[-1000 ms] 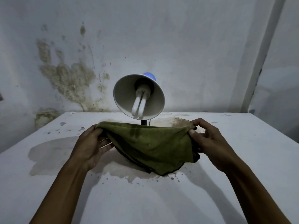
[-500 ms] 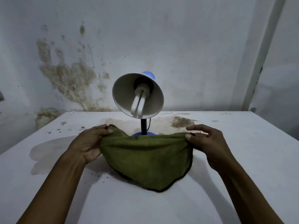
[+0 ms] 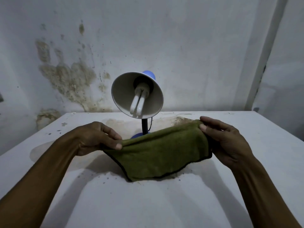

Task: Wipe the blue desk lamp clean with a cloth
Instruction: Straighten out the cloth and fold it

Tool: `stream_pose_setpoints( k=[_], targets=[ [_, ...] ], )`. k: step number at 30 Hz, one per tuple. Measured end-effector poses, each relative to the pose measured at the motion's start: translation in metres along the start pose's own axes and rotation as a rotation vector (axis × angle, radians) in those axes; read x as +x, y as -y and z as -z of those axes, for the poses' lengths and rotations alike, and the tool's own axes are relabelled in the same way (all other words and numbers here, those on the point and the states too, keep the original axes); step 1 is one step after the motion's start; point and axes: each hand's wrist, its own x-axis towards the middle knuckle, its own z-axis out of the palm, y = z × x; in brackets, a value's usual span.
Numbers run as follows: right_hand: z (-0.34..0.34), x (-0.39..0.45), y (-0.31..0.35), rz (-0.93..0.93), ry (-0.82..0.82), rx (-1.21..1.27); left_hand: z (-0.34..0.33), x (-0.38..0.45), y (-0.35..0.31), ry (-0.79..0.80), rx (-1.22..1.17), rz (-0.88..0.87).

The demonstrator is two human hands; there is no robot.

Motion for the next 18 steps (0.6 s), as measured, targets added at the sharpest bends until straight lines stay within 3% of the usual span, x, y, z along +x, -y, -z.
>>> stream_pose_setpoints(
  k=[5,10,12,15,18],
  targets=[
    [0.000,-0.009,-0.001,-0.287,0.216,-0.076,0.004,0.009,-0.012,-0.027,0.091,-0.037],
    [-0.001,-0.007,-0.005,-0.084,0.019,0.166,0.007,0.017,-0.003,0.005,-0.367,-0.114],
    [-0.001,-0.009,-0.004,-0.038,-0.008,0.146,0.008,0.019,0.004,-0.002,-0.474,-0.148],
    [-0.003,-0.015,-0.004,0.046,-0.012,-0.123,0.009,0.019,0.009,-0.012,-0.394,-0.114],
    [-0.005,-0.020,-0.004,0.227,-0.064,-0.658,0.009,0.018,0.005,-0.029,-0.166,-0.077]
  ],
)
